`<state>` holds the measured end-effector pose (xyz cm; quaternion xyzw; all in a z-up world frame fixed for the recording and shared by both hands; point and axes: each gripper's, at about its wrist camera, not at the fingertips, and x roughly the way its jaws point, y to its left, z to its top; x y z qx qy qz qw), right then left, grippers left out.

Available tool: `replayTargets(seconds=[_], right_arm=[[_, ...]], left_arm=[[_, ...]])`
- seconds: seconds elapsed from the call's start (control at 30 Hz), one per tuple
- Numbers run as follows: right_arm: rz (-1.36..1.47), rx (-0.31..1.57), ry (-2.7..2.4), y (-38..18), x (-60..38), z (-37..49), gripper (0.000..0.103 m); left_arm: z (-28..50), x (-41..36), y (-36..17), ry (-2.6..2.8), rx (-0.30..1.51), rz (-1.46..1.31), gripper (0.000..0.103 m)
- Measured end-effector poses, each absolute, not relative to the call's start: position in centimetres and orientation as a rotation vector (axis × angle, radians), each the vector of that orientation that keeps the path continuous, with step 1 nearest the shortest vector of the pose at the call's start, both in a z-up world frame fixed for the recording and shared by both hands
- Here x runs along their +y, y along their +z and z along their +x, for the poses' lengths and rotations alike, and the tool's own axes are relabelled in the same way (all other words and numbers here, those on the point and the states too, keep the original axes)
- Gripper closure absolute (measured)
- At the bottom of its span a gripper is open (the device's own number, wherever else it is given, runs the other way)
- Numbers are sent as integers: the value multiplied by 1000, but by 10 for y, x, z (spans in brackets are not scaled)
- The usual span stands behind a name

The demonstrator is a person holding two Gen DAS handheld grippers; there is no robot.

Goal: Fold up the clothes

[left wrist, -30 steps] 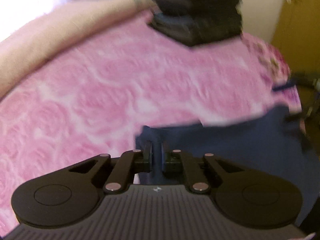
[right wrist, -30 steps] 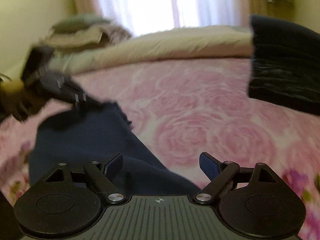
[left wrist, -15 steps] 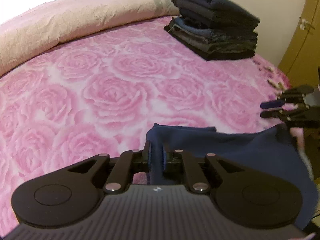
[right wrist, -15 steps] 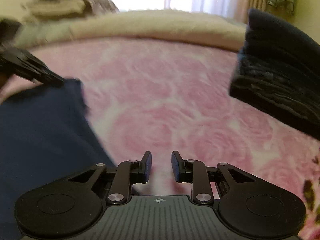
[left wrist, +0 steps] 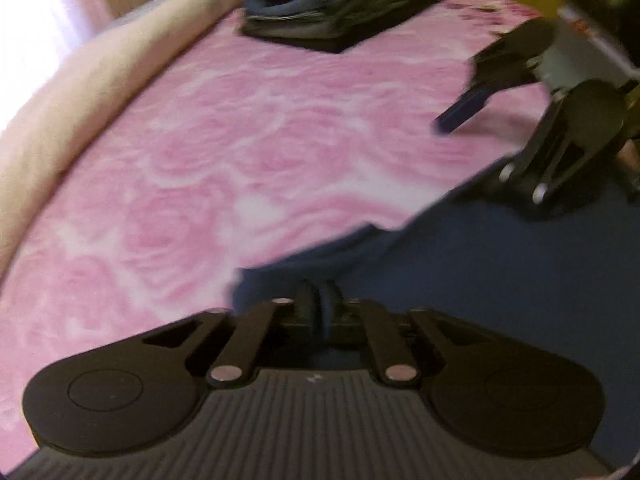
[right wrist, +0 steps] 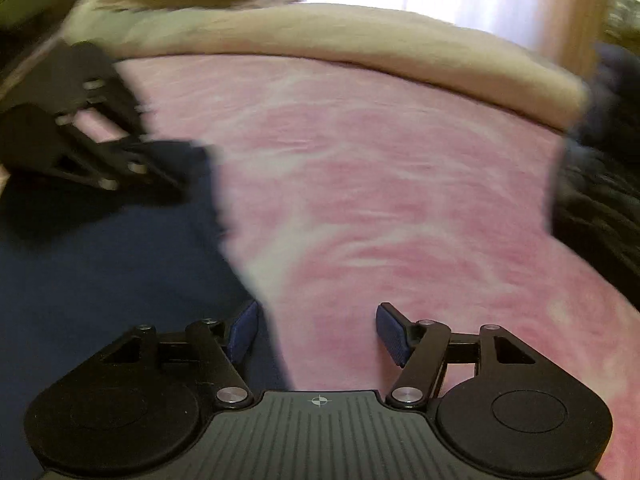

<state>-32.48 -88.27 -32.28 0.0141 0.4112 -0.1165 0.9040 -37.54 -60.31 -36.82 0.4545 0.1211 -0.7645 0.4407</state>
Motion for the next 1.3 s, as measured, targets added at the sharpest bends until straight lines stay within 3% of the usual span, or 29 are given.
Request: replayTargets(seconds=[0.17,0.3,0.43,0.5,0.63,0.77,0.93,1.1,1.3], right_arm=[[76,805,-352,-305,-899,-349,40],[170,728,-260,-294,-868,-375,40],[183,795,-263,-320,-852,-388,40],[241,772,-323,-325,-865,-407,40],[207,780,-456,-306,-855,-437,40],[105,710,-395,-281,-795,-454,40],[-35,659,-195,-280,-685,-441,40],[-193,707,-209,-314,-630,-412,40],[-349,751,-262,-333,-620,-383,40]], left_arm=[[-365,-604,-351,-1896,348,1025,101],[-375,-592,-345,-2013,443,988,96],[-387,-591,-369,-1937,331,1105,95],[-372,-601,-367,-1874,366,1064,97],[-344,-595,-344,-1762,311,1017,96],[-326,-539,-313,-1792,195,1002,91],[-328,-448,-308,-1891,-49,1070,72],[-345,-361,-349,-1944,-566,1271,62],[-348,-346,-419,-1799,-1085,1454,53]])
